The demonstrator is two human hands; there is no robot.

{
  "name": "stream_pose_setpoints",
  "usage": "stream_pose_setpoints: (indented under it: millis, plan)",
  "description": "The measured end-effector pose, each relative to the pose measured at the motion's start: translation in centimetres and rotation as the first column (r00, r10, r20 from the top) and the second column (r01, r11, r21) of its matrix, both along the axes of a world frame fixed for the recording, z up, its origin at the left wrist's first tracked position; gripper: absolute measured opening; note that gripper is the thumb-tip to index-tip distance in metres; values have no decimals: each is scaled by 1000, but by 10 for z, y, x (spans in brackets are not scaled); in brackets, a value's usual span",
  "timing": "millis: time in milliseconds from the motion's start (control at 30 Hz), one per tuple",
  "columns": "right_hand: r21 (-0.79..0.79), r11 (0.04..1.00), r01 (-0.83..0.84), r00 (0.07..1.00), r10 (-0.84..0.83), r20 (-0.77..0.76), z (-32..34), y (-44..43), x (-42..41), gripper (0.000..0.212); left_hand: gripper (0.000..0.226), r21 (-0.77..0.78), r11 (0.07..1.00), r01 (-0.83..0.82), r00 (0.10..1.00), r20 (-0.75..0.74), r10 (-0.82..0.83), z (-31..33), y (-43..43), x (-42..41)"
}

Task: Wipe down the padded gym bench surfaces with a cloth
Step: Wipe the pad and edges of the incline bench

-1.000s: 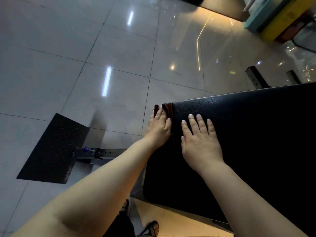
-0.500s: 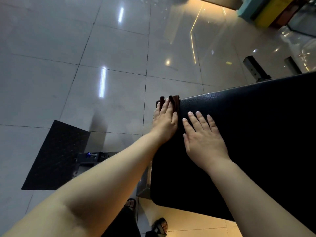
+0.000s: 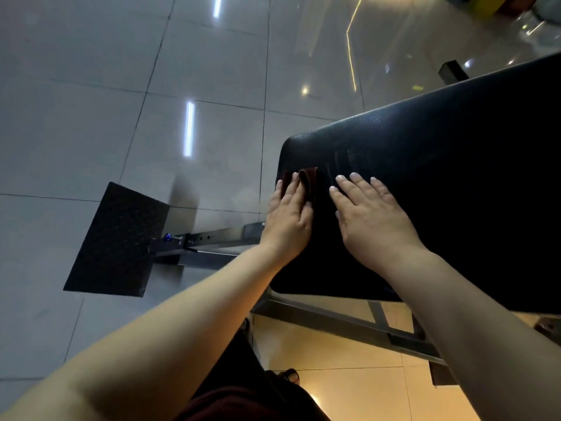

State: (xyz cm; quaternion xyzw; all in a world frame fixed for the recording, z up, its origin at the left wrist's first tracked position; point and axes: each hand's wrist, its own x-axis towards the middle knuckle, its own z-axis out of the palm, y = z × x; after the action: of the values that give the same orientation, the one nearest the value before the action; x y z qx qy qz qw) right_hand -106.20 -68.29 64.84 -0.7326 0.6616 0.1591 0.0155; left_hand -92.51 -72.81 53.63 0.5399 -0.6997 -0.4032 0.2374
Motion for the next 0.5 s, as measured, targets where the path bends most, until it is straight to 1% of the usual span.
stream_pose_setpoints:
  millis: [67, 133, 200, 267, 300, 367, 400, 433, 467, 500]
  plan:
    - [-5, 1000, -26, 1000, 26, 10, 6, 11, -1, 53, 62, -64, 998, -10, 1000, 9, 11, 9, 29, -4]
    - [-5, 999, -52, 998, 52, 19, 10, 24, -3, 54, 58, -154, 988, 2, 999, -33, -7, 16, 76, 2]
    - [-12, 998, -69, 997, 69, 22, 11, 39, -7, 54, 56, -191, 982, -13, 998, -60, 2, 13, 121, 11]
    - [-37, 995, -94, 996, 94, 7, 12, 54, -10, 54, 54, -166, 984, -57, 996, -80, 44, 7, 140, 16]
    - [-40, 994, -106, 994, 106, -4, 11, 60, -11, 53, 53, -129, 988, -88, 993, -92, 77, 4, 136, 15]
    - [-44, 993, -108, 994, 107, -20, 12, 68, -11, 52, 54, 11, 978, -207, 972, -111, 207, 5, 109, 6]
    - [-57, 993, -103, 995, 102, -23, 14, 73, -14, 50, 57, 81, 956, -281, 954, -83, 287, 9, 94, -1]
    - [-75, 993, -86, 996, 85, -24, 19, 75, -17, 49, 59, 132, 938, -322, 945, -10, 326, 16, 81, -9]
    - [-88, 994, -59, 998, 57, -30, 24, 78, -21, 50, 59, 132, 937, -324, 946, 75, 317, 25, 75, -21]
    - [-104, 994, -33, 998, 28, -48, 29, 81, -25, 54, 59, 80, 957, -280, 955, 125, 269, 37, 80, -34]
